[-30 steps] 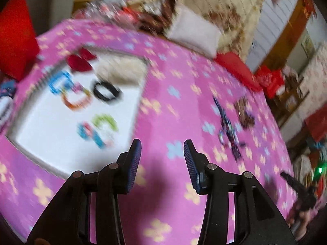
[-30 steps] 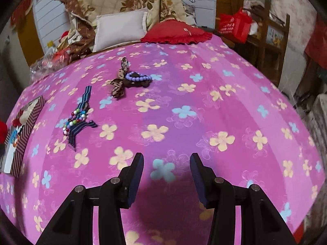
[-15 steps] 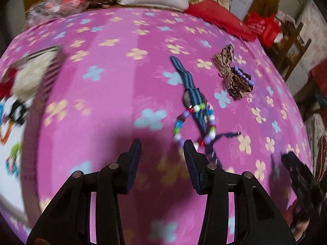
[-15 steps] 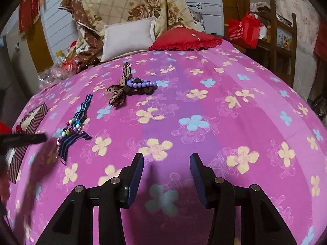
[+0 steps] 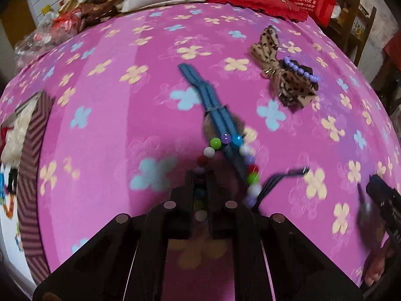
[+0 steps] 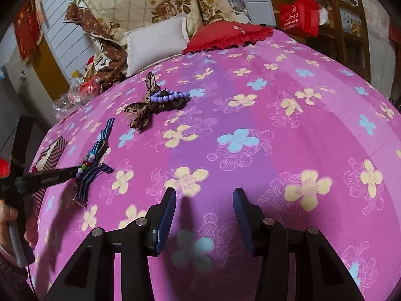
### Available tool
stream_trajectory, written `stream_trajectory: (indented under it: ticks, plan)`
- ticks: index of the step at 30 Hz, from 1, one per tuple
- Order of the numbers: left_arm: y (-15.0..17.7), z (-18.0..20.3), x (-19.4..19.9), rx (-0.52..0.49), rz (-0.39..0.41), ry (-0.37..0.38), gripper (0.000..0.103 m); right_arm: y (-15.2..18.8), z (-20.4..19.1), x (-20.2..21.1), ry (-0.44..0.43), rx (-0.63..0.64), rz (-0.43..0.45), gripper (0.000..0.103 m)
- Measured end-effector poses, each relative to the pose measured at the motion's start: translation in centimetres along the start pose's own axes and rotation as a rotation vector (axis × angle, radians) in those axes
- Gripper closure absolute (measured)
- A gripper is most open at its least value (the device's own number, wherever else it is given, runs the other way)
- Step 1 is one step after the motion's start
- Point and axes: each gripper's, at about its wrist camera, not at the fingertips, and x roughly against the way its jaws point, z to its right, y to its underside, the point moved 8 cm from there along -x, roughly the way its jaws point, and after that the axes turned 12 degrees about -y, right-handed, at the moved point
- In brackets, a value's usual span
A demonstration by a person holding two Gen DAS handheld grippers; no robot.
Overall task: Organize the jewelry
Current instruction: 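Grasp the multicolour bead bracelet with the left tool while the right tool grasps the blue striped watch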
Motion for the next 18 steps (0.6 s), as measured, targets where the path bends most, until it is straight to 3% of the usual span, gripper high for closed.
stream_trajectory:
  ticks: [11, 16, 18]
  plan:
    - [8.3, -7.3, 2.7, 0.130, -0.008, 0.040, 0.096, 0.1, 0.1, 0.1, 0.022, 0.003, -0.003, 0.058]
    - [9.3, -8.2, 3.1, 0.133, 0.008, 0.045, 0.096, 0.5, -0.6, 0.1, 0.088, 0.029, -0.029, 0.058]
    - [9.3, -8.5, 3.0, 0.126, 0.020, 0.065, 0.096, 0.5, -2.1, 0.1, 0.076, 0.048, -0.054, 0.058]
